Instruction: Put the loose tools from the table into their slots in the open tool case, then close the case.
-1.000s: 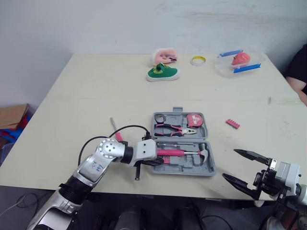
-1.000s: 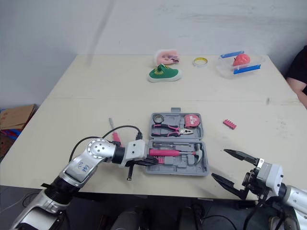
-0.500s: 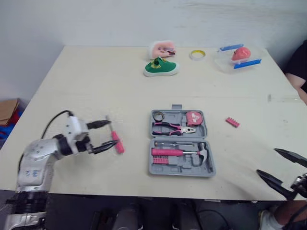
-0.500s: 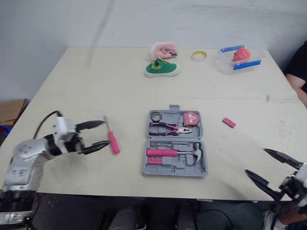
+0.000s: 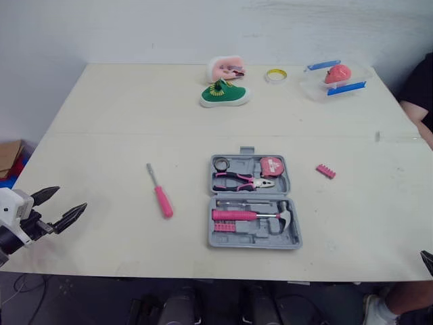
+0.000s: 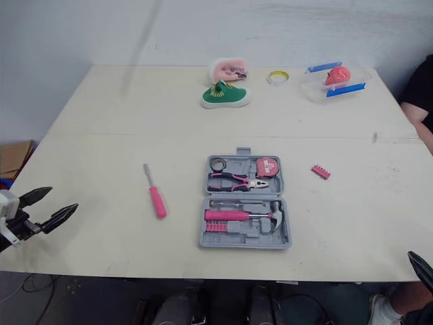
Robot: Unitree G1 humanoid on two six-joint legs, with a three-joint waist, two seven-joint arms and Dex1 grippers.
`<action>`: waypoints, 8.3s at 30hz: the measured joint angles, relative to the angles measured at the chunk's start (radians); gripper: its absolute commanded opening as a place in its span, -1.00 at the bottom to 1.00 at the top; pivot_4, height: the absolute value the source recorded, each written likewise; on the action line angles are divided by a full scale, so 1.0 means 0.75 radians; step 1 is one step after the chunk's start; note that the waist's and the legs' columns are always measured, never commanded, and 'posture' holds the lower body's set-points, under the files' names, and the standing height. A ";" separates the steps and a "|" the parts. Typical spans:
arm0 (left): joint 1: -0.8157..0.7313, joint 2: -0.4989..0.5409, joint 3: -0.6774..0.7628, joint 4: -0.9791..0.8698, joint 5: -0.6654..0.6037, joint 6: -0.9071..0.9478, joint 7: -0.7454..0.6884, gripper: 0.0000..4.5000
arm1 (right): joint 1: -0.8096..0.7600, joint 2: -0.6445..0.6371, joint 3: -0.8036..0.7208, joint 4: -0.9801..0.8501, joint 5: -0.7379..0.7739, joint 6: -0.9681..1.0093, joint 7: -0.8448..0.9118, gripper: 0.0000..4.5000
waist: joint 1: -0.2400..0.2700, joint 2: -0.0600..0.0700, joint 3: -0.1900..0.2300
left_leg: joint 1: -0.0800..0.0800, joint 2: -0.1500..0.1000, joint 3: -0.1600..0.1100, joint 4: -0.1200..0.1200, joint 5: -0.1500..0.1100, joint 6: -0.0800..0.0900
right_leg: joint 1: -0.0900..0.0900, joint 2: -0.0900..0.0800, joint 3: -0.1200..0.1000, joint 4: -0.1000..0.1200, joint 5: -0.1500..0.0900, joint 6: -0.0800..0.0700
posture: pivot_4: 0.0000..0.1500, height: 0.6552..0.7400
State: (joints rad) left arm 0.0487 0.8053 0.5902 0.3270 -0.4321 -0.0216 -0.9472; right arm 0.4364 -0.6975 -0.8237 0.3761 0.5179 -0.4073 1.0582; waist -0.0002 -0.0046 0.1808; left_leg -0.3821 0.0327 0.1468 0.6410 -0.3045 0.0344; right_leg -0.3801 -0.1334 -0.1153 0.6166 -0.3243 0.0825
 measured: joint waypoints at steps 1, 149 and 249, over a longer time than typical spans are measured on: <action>0.001 -0.002 -0.001 -0.002 -0.001 -0.001 -0.001 0.99 | -0.017 0.000 0.011 -0.020 0.000 0.009 -0.002 1.00 | -0.003 0.000 0.000 | 0.000 0.000 0.000 -0.001 0.000 0.000 | 0.000 0.000 0.000 0.000 0.000 0.000 | 1.00 1.00; -0.367 -0.206 -0.800 -0.892 -0.188 0.465 -0.250 1.00 | -1.392 -0.313 1.688 -1.165 -0.217 1.848 -0.026 -0.66 | -0.035 -0.003 0.019 | -0.027 -0.003 -0.001 0.015 0.027 0.002 | -0.023 0.003 -0.003 0.014 0.009 0.004 | 1.00 1.00; 0.105 -0.022 -0.002 -0.197 -0.058 0.051 -0.114 1.00 | -0.520 -0.223 0.459 -0.087 -0.187 0.068 0.196 0.99 | -0.008 -0.010 0.015 | -0.009 -0.002 0.001 0.008 0.017 -0.005 | -0.009 0.001 0.000 0.009 0.008 0.002 | 1.00 1.00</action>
State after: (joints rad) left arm 0.1278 0.7888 0.5885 0.1792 -0.4754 0.0166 -1.0327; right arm 0.0466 -0.8644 -0.4792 0.3111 0.3774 -0.3565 1.2055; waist -0.0058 -0.0123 0.1918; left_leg -0.3889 0.0310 0.1478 0.6474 -0.2919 0.0304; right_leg -0.3866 -0.1323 -0.1156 0.6234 -0.3180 0.0842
